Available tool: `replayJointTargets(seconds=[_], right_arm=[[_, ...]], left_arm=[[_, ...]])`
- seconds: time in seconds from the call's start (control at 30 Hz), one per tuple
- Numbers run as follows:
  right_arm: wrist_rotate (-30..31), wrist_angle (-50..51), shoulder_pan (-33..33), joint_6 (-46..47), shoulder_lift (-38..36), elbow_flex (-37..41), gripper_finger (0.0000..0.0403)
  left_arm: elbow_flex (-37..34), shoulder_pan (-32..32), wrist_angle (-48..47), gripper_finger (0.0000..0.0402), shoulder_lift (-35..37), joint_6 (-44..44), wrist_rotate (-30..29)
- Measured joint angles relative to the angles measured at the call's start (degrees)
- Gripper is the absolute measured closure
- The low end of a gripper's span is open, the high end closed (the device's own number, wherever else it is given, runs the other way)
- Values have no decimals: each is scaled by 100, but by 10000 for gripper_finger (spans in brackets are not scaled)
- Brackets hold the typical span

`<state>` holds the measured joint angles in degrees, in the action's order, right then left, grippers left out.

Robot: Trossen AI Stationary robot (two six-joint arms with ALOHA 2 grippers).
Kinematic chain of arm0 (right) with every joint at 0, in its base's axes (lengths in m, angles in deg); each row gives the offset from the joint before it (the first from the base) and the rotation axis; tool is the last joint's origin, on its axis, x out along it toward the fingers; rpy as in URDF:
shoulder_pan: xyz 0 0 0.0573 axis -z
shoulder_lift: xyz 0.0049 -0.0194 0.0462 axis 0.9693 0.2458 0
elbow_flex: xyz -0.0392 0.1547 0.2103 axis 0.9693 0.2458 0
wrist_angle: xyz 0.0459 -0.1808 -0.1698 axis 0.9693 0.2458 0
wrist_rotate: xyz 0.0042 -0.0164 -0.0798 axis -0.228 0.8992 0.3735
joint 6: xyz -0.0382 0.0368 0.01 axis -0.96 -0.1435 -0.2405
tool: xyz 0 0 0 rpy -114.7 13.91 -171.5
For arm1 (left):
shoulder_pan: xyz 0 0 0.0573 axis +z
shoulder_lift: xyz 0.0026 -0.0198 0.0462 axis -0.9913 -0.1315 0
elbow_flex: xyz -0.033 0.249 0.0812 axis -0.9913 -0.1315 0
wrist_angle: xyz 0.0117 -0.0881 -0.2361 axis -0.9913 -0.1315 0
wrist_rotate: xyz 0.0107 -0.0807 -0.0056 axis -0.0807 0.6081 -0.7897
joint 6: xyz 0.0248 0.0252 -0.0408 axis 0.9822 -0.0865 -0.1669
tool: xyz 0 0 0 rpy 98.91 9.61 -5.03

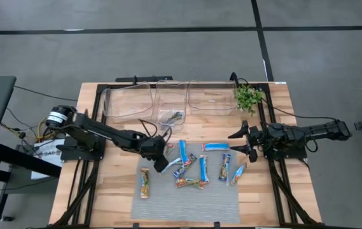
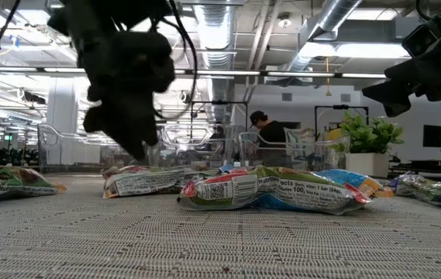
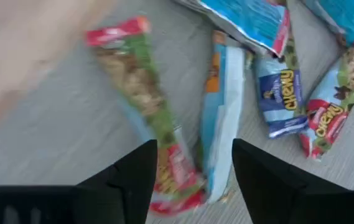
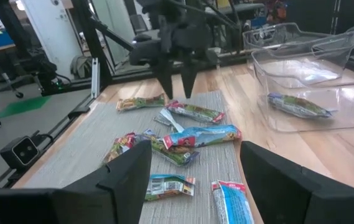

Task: Pick and place Granola Bars by type
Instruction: Put the top left red granola bar into the left transparent bin

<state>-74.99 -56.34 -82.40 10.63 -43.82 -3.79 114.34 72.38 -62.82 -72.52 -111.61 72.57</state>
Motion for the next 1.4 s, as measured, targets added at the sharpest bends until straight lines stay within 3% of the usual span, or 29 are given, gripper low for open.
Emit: replayJointTargets(seconds=[0.43,0.73,0.97,1.1,1.4], right_arm=[[0,2,-1,1,-6,0,163],[2,0,-2,0,-4,0,163],[0,2,-2,0,-2,0,163],[0,2,-2,2,-2,0,163],[0,2,0,1,-2,0,163]], left_arm=[[-2,100,-115,196,-354,210,-458],[25,96,335,196,-777,201,48],[18,83,373,197,-798,186,-112],[13,85,313,224,-801,186,-160],[5,105,224,333,-804,186,-208]])
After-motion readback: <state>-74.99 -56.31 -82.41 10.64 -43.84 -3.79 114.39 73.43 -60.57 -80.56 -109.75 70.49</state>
